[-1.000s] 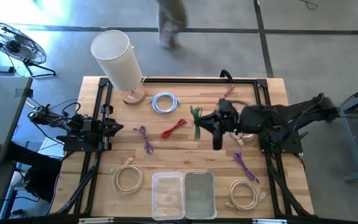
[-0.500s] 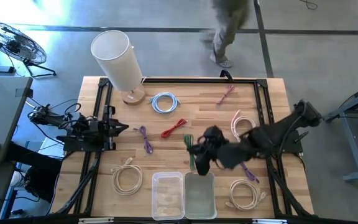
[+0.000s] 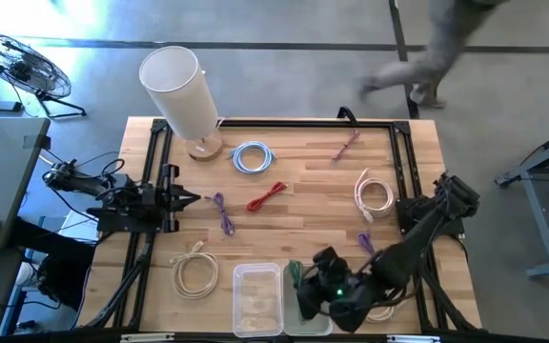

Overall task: Pick & Place USB Port
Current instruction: Put the green USB cable into the white bin

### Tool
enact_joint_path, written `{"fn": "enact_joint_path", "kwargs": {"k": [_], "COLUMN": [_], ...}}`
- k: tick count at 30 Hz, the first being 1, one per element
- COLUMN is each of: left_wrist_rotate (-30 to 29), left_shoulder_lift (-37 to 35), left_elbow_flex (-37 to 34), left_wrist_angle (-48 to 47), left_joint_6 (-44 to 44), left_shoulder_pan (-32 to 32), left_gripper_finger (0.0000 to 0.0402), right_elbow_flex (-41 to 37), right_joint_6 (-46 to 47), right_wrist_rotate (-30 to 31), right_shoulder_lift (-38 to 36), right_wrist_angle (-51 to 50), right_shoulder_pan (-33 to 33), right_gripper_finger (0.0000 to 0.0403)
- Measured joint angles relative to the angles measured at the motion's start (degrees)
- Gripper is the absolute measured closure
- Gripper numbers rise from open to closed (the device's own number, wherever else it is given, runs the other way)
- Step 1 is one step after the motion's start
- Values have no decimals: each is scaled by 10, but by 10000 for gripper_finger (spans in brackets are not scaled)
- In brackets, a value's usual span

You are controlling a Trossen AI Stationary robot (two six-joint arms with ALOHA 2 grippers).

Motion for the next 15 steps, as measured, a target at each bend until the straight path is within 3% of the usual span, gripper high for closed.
{"fn": "enact_joint_path", "kwargs": {"k": [5, 15], "left_wrist_rotate": [1, 23], "left_shoulder_lift": [0, 0], "left_elbow_flex": [0, 0], "left_wrist_angle": [2, 2], "left_joint_6": [-4, -17], "left_shoulder_pan": [0, 0], "left_gripper_finger": [401, 401], "right_elbow_flex": [0, 0], "right_joint_6": [17, 120], "right_wrist_rotate": [-12, -153], "right_shoulder_lift": [7, 18], "right_wrist_angle": [0, -136], "right_shoulder_pan": [2, 4], "right_gripper_finger": [384, 384]}}
